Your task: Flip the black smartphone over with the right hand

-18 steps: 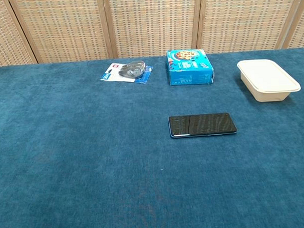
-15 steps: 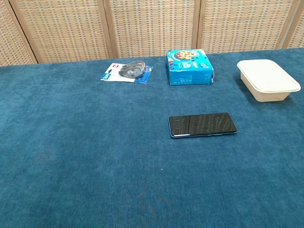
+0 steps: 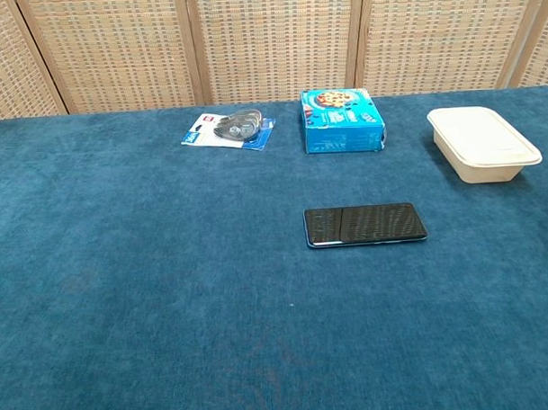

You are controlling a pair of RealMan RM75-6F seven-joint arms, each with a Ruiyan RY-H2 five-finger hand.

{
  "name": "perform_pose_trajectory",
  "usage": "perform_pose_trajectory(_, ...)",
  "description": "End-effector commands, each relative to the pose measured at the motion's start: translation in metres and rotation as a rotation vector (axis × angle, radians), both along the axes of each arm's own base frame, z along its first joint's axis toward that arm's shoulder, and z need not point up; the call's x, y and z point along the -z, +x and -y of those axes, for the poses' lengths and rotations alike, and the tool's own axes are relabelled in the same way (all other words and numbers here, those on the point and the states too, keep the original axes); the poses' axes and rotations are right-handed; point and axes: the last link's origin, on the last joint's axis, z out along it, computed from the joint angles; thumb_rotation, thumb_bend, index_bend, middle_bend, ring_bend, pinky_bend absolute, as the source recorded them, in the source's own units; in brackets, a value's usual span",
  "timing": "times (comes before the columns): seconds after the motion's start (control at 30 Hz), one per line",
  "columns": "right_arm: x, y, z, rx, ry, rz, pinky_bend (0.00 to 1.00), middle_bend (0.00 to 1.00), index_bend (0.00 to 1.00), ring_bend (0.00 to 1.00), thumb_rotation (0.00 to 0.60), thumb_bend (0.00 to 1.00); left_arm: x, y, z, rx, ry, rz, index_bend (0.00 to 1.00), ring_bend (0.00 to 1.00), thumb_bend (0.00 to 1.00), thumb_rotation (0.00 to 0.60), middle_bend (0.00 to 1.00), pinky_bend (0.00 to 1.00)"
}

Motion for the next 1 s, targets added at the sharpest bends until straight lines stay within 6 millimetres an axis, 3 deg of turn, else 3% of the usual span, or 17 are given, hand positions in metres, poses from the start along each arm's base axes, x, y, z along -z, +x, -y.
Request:
perform_pose_trajectory(0.03, 0.013, 0.052, 0.052, -0.095, 0.105, 0.071, 0.00, 0.00, 0.00, 0.00, 0.600, 0.00, 0.000, 0.000, -0.001, -0.002, 0.001, -0.004, 0.00, 0.00, 0.00, 0.600, 0.00, 0.00)
perform_pose_trajectory(0.13, 0.025, 0.082, 0.084, -0.128, 0.147, 0.092, 0.00, 0.00, 0.00, 0.00, 0.600, 0.00, 0.000, 0.000, -0.001, -0.006, -0.006, -0.002, 0.00, 0.00, 0.00, 0.600, 0.00, 0.00)
perform_pose_trajectory(0.33, 0.067, 0.140, 0.116, -0.170, 0.292, 0.136, 0.00, 0.00, 0.03, 0.00, 0.600, 0.00, -0.001, -0.001, -0.003, -0.008, -0.019, -0.004, 0.00, 0.00, 0.00, 0.600, 0.00, 0.00)
perform_pose_trajectory(0.53, 0.129, 0.179, 0.146, -0.125, 0.330, 0.159, 0.00, 0.00, 0.15, 0.00, 0.600, 0.00, -0.001, -0.002, -0.006, -0.019, -0.031, 0.009, 0.00, 0.00, 0.00, 0.600, 0.00, 0.00)
perform_pose_trajectory(0.77, 0.161, 0.194, 0.148, -0.079, 0.353, 0.179, 0.00, 0.00, 0.22, 0.00, 0.600, 0.04, -0.001, -0.002, -0.006, -0.024, -0.037, 0.006, 0.00, 0.00, 0.00, 0.600, 0.00, 0.00)
perform_pose_trajectory(1.0, 0.189, 0.192, 0.153, -0.009, 0.341, 0.114, 0.00, 0.00, 0.23, 0.00, 0.600, 0.05, -0.001, -0.002, -0.006, -0.026, -0.039, 0.006, 0.00, 0.00, 0.00, 0.600, 0.00, 0.00)
